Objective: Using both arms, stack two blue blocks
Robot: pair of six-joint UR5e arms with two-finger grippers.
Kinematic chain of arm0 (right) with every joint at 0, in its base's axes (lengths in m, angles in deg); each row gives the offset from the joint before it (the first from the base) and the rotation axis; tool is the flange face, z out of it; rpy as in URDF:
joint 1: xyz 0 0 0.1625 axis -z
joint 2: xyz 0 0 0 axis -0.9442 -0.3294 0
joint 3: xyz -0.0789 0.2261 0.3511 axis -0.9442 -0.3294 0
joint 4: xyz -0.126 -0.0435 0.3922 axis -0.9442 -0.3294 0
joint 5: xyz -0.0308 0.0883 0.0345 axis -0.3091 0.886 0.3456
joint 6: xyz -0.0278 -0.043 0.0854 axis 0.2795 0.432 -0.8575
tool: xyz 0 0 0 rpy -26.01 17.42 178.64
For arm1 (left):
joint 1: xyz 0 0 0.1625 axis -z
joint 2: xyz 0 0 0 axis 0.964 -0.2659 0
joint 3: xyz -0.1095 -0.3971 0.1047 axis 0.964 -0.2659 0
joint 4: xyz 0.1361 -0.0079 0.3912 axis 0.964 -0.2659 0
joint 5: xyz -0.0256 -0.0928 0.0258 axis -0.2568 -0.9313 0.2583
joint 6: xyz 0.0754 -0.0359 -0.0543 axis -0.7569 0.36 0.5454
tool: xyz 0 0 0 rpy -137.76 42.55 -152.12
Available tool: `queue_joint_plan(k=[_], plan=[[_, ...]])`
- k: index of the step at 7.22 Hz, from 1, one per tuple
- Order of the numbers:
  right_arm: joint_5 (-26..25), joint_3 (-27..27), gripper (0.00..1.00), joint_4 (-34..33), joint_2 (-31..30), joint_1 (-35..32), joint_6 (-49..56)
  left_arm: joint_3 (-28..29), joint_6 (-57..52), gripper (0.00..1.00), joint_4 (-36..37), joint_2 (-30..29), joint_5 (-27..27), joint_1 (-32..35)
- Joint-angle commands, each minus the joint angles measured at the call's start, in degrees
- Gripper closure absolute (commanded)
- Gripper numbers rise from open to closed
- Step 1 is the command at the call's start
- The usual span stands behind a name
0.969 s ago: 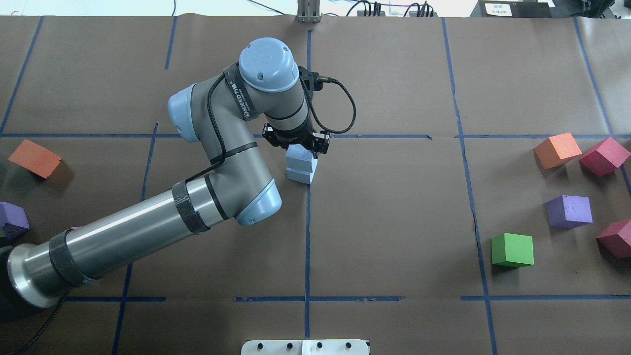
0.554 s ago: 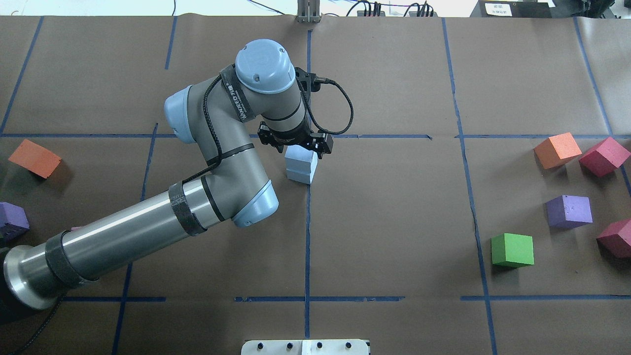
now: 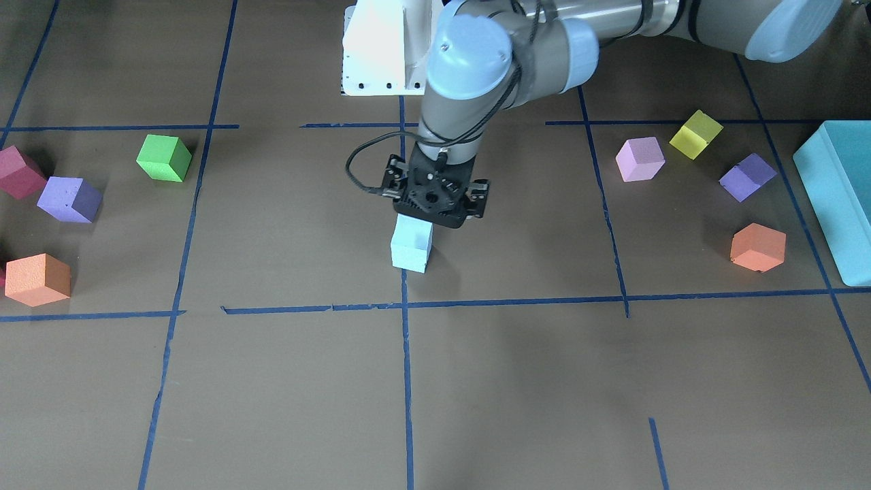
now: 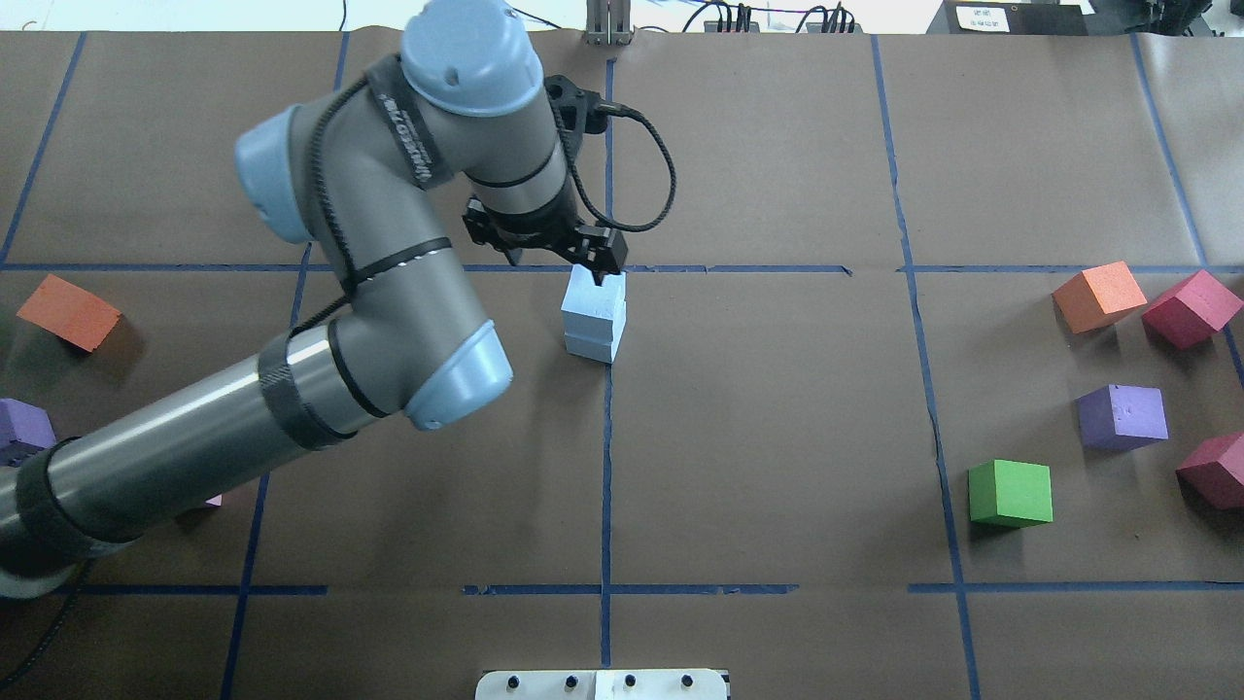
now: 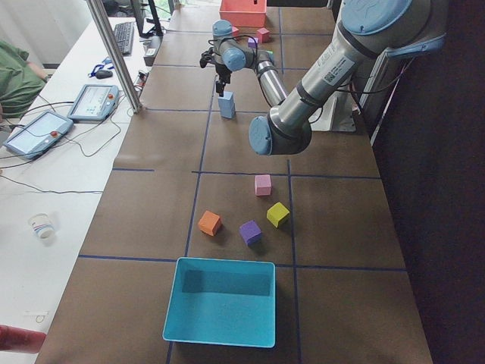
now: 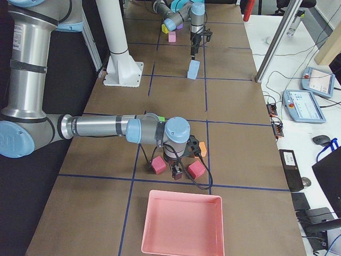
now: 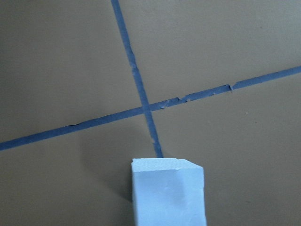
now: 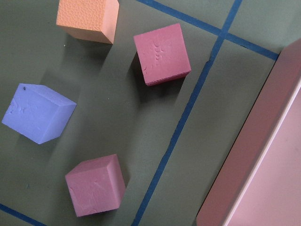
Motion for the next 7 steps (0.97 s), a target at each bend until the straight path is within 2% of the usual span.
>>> queue_joint_plan(k=[1, 2, 3, 4, 5, 6, 7], plan=[[0.0, -0.1, 0.01, 0.0, 0.0, 0.0, 0.0, -10.6, -16.4, 0.00, 3.9, 12.8, -4.9, 9.0], [-0.1, -0.2, 0.01, 0.0, -0.1, 0.0, 0.0, -11.3, -29.1, 0.00, 3.7, 19.3, -14.3, 17.7], [0.0, -0.6, 0.01, 0.0, -0.1, 0.0, 0.0, -11.4, -41.9, 0.00, 4.0, 26.1, -19.6, 25.7], [0.0, -0.7, 0.01, 0.0, -0.1, 0.0, 0.0, -11.4, -46.9, 0.00, 3.6, 33.5, -19.9, 31.7], [0.0, -1.0, 0.01, 0.0, -0.1, 0.0, 0.0, -10.6, -47.3, 0.00, 3.0, 40.2, -19.5, 39.0], [0.0, -1.0, 0.01, 0.0, -0.1, 0.0, 0.0, -8.8, -47.3, 0.00, 2.6, 45.1, -19.6, 44.5], [0.0, -1.0, 0.01, 0.0, -0.1, 0.0, 0.0, -7.3, -48.1, 0.00, -0.5, 46.5, -19.6, 46.6]])
